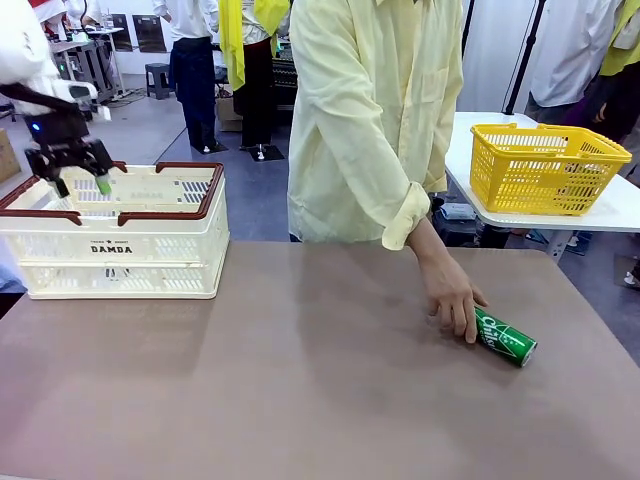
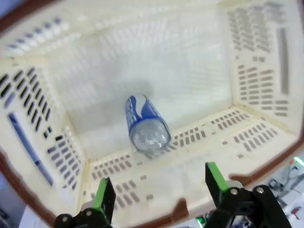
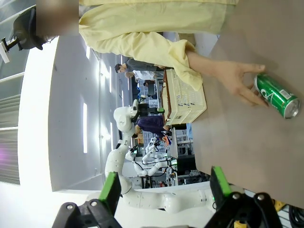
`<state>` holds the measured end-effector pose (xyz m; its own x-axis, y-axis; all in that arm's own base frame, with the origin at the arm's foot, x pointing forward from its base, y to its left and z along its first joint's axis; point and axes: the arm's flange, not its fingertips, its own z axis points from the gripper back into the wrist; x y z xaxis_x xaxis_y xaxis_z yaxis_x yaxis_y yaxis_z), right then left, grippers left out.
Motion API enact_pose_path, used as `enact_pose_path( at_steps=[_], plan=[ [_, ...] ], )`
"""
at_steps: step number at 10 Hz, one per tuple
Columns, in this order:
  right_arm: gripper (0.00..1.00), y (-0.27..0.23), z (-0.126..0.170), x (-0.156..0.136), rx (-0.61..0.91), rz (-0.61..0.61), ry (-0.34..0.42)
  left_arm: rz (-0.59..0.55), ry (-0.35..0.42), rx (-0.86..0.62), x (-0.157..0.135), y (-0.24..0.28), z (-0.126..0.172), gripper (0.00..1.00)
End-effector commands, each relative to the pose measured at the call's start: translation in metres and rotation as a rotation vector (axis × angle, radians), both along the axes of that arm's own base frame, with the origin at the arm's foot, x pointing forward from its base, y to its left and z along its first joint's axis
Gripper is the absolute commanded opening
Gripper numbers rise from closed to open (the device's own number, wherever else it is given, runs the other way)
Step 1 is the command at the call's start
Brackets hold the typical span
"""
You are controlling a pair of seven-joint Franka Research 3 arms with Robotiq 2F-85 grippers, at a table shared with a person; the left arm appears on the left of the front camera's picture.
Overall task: Place the drinks into the Shopping basket.
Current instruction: Pick up one drink and place it into the Shopping basket.
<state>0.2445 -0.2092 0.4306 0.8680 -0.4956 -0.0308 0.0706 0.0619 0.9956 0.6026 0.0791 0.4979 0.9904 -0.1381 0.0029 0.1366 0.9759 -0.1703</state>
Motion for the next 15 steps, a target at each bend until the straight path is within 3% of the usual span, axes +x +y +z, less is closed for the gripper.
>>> enact_pose_path(
  at_steps=[1,2,3,4,5,7,9,10,12,13,15],
  plan=[
    [1.00,-0.001,0.000,-0.004,-0.016,0.017,-0.006,0.027,-0.061,-0.059,-0.046,0.016,0.042,1.00],
    [1.00,-0.001,0.000,-0.004,-0.016,0.017,-0.006,0.063,-0.121,-0.157,-0.077,0.032,0.083,1.00],
    [1.00,-0.001,0.000,-0.004,-0.016,0.017,-0.006,0.091,-0.247,-0.245,-0.108,0.048,0.115,1.00],
    [1.00,-0.001,0.000,-0.004,-0.016,0.017,-0.006,0.089,-0.315,-0.353,-0.144,0.063,0.136,1.00],
    [1.00,-0.001,0.000,-0.004,-0.016,0.017,-0.006,0.112,-0.369,-0.555,-0.176,0.075,0.148,1.00],
    [1.00,-0.001,0.000,-0.004,-0.016,0.017,-0.006,0.224,-0.262,-1.048,-0.214,0.102,0.152,1.00],
    [1.00,-0.001,0.000,-0.004,-0.016,0.017,-0.006,0.192,-0.088,-1.326,-0.222,0.129,0.133,1.00],
    [1.00,-0.001,0.000,-0.004,-0.016,0.017,-0.006,0.208,-0.029,-1.425,-0.220,0.139,0.116,1.00],
    [1.00,-0.001,0.000,-0.004,-0.016,0.017,-0.006,0.201,0.138,-1.424,-0.203,0.146,0.082,1.00],
    [1.00,-0.001,0.000,-0.004,-0.016,0.017,-0.006,0.166,-0.111,-1.352,-0.232,0.133,0.106,1.00],
    [1.00,-0.001,0.000,-0.004,-0.016,0.017,-0.006,0.166,-0.111,-1.352,-0.232,0.133,0.106,1.00]
  ],
)
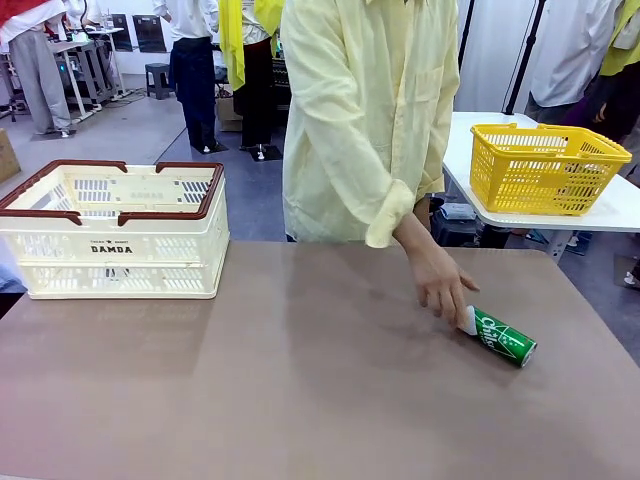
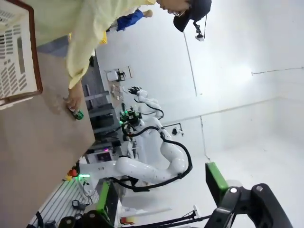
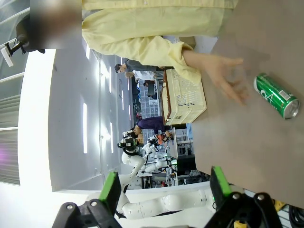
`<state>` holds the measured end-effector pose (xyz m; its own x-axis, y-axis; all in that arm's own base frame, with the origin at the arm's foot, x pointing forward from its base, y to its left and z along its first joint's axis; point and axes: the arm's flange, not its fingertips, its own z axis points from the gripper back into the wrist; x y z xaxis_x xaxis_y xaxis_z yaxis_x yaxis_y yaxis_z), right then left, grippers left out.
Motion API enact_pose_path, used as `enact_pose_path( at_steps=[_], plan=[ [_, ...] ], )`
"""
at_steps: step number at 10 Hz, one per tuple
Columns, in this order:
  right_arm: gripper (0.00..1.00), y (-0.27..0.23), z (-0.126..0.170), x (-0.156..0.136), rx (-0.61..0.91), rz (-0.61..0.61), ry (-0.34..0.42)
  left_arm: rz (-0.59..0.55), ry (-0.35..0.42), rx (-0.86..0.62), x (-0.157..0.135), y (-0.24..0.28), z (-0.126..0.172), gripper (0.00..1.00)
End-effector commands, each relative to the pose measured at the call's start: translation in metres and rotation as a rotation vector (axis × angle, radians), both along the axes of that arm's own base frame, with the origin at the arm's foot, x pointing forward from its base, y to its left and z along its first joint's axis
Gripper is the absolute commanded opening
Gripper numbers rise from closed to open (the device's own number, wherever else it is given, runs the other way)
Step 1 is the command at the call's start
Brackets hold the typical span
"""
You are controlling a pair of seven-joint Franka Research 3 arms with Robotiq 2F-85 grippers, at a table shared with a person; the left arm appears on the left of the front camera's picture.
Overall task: Place the drinks into the Shopping basket.
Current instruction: Pick up one drink and place it into the Shopping basket.
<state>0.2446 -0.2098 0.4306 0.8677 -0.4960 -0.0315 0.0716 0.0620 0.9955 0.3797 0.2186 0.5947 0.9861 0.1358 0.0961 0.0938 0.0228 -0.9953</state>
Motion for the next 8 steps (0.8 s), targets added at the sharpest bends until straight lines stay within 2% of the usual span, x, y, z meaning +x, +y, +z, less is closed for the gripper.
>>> enact_pose_path(
  at_steps=[1,8],
  plan=[
    [1.00,-0.0010,0.0004,-0.0038,-0.016,0.018,-0.007,0.024,-0.018,0.039,-0.0087,-0.0061,0.0095,1.00],
    [1.00,-0.0010,0.0004,-0.0038,-0.016,0.018,-0.007,0.024,-0.018,0.039,-0.0087,-0.0061,0.0095,1.00]
  ],
)
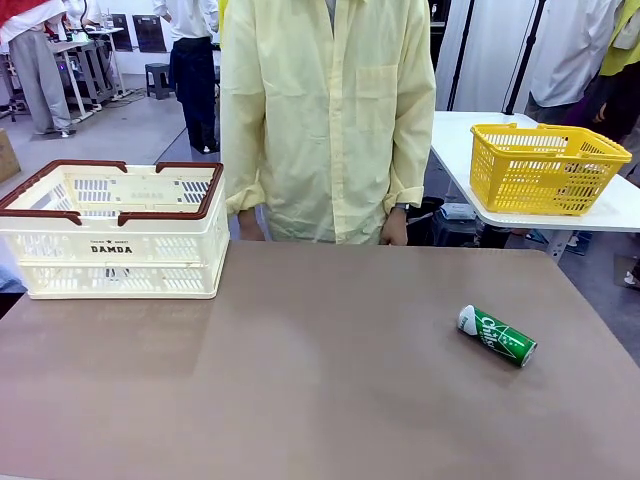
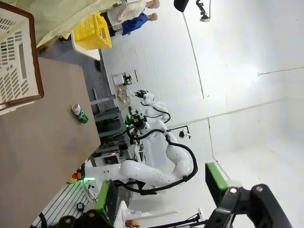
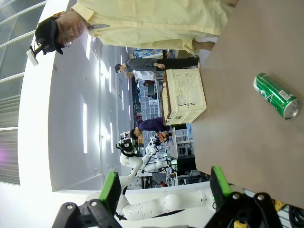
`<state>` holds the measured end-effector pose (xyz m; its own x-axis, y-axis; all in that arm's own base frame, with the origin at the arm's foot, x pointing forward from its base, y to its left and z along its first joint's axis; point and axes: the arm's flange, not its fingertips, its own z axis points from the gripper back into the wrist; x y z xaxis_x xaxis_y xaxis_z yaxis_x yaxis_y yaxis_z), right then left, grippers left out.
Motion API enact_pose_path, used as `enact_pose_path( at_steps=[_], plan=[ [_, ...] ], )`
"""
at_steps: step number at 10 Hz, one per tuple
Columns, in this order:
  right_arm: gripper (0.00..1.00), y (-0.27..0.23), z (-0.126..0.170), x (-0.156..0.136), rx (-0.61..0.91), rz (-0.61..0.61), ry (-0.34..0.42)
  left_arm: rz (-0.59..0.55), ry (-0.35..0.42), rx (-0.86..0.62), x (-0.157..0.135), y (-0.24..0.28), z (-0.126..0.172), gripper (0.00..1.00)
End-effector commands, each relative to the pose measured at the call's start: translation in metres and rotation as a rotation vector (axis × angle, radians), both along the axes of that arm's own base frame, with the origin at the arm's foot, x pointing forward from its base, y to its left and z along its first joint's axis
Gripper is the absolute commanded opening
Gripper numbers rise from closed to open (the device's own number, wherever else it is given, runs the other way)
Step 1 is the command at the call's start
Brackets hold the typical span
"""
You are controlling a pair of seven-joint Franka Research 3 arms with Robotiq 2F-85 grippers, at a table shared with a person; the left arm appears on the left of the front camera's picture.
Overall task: Place the drinks into the Shopping basket.
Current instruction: Pick up one drink and place it into the Shopping basket.
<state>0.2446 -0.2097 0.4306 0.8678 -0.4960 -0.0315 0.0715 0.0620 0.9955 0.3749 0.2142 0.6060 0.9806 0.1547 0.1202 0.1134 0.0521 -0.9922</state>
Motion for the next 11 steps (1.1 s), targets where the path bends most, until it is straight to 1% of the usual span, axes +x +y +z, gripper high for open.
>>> enact_pose_path(
  at_steps=[1,4,5,6,7,8,9,10,11],
  plan=[
    [1.00,-0.001,0.000,-0.004,-0.016,0.018,-0.007,0.002,0.003,0.012,-0.004,-0.002,-0.002,1.00],
    [1.00,-0.001,0.000,-0.004,-0.016,0.018,-0.007,0.002,0.003,0.012,-0.004,-0.002,-0.002,1.00],
    [1.00,0.000,0.000,0.000,0.000,0.000,0.000,0.002,0.003,0.012,-0.004,-0.002,-0.002,1.00],
    [1.00,0.023,0.016,0.015,-0.130,0.050,-0.007,0.002,0.003,0.012,-0.004,-0.002,-0.002,1.00],
    [1.00,0.064,0.035,0.053,-0.292,0.207,0.008,0.002,0.003,0.012,-0.004,-0.002,-0.002,1.00],
    [1.00,0.104,0.041,0.089,-0.446,0.302,0.081,0.002,0.003,0.012,-0.004,-0.002,-0.002,1.00],
    [1.00,0.143,0.041,0.121,-0.605,0.402,0.154,0.002,0.003,0.012,-0.004,-0.002,-0.002,1.00],
    [1.00,0.182,0.037,0.146,-0.792,0.495,0.219,0.002,0.003,0.012,-0.004,-0.002,-0.002,1.00],
    [1.00,0.210,0.033,0.156,-0.923,0.536,0.232,0.002,0.003,0.012,-0.004,-0.002,-0.002,1.00]
  ],
)
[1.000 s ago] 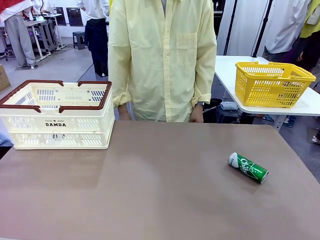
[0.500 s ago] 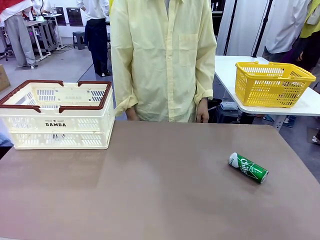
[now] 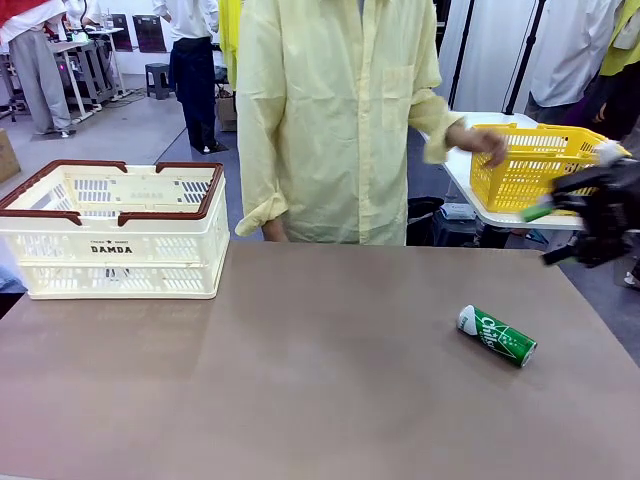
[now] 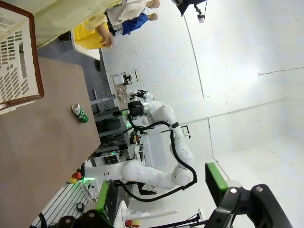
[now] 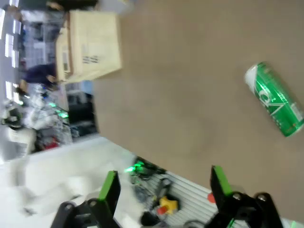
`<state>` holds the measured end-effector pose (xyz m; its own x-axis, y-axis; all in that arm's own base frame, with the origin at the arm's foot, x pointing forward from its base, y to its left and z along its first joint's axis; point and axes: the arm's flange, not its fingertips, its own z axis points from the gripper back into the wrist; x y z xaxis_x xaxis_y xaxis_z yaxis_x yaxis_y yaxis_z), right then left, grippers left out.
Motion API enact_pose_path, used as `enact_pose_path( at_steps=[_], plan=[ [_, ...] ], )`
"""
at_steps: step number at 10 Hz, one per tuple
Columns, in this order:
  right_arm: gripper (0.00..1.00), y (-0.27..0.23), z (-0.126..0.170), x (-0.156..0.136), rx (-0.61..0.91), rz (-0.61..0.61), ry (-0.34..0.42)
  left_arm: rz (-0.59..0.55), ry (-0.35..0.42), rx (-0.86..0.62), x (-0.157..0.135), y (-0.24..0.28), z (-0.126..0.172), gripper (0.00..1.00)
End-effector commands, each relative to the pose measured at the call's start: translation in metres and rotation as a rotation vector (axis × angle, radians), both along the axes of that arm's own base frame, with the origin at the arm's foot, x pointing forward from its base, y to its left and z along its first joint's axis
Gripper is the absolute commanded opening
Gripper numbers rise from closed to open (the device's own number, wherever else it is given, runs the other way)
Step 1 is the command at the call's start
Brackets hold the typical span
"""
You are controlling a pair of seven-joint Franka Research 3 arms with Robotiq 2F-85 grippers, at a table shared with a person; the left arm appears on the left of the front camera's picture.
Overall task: Place the drinks into the Shopping basket.
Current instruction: Pick up one drink and place it into the Shopping basket.
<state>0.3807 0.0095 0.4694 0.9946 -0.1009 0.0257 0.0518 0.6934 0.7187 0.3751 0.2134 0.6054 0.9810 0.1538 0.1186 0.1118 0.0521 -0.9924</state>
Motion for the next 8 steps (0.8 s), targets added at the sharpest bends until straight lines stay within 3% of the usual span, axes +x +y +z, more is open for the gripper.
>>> enact_pose_path(
  at_steps=[1,4,5,6,7,8],
  plan=[
    [1.00,0.010,-0.011,0.025,-0.375,0.171,0.050,0.003,0.001,0.012,-0.004,-0.001,-0.001,1.00],
    [1.00,0.009,-0.020,0.014,-0.703,0.244,0.064,0.003,0.001,0.012,-0.004,-0.001,-0.001,1.00],
    [1.00,-0.004,-0.011,0.009,-0.759,0.256,0.017,0.003,0.001,0.012,-0.004,-0.001,-0.001,1.00],
    [1.00,-0.013,0.016,0.004,-0.441,0.198,-0.124,0.003,0.001,0.012,-0.004,-0.001,-0.001,1.00],
    [1.00,0.003,-0.024,0.018,-0.696,0.263,0.063,0.003,0.001,0.012,-0.004,-0.001,-0.001,1.00],
    [1.00,-0.011,-0.007,0.015,-0.658,0.238,0.009,0.003,0.001,0.012,-0.004,-0.001,-0.001,1.00]
  ],
)
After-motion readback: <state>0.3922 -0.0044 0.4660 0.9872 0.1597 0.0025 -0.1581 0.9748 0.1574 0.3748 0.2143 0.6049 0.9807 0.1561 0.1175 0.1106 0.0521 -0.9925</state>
